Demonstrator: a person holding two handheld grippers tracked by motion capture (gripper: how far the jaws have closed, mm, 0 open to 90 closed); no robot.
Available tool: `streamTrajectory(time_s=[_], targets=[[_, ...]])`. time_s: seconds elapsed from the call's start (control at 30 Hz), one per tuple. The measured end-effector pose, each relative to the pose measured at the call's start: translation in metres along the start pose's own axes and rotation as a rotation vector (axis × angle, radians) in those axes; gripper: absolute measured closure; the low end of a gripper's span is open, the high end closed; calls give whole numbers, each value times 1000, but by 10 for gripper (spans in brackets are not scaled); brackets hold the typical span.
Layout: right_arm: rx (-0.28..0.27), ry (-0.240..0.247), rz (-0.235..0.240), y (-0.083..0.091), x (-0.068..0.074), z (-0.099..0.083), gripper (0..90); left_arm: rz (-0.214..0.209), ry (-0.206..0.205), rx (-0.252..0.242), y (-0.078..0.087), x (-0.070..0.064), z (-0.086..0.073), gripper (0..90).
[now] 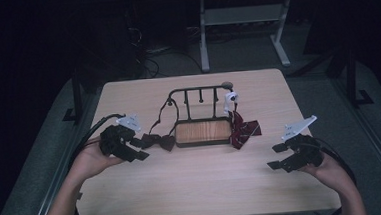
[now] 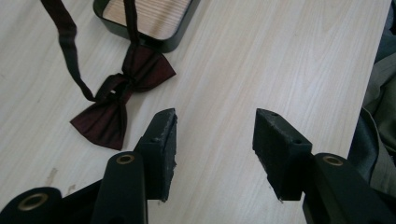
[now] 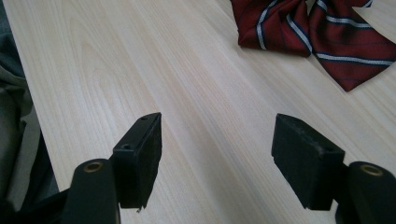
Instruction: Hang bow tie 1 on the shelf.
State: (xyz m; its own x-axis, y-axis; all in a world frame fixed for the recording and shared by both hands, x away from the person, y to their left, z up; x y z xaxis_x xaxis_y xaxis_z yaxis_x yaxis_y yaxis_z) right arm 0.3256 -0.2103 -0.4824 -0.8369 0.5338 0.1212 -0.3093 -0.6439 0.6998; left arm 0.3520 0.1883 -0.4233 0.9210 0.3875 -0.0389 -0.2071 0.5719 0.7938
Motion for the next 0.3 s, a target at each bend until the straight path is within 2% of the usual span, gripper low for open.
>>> streamTrajectory(time_s=[0.3], targets=[[3,-6,3,-1,1,-1,328,-1,2,-16,-4,-6,-5,436]])
Point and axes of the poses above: each handheld gripper's, and its own axes: y roughly backward along the jaws, z roughly out of its top, x roughly to its left, the point moved 10 cm from there along -y, roughly forward along the jaws, and after that the axes turned 9 degrees about -x, right-handed, at the moved point
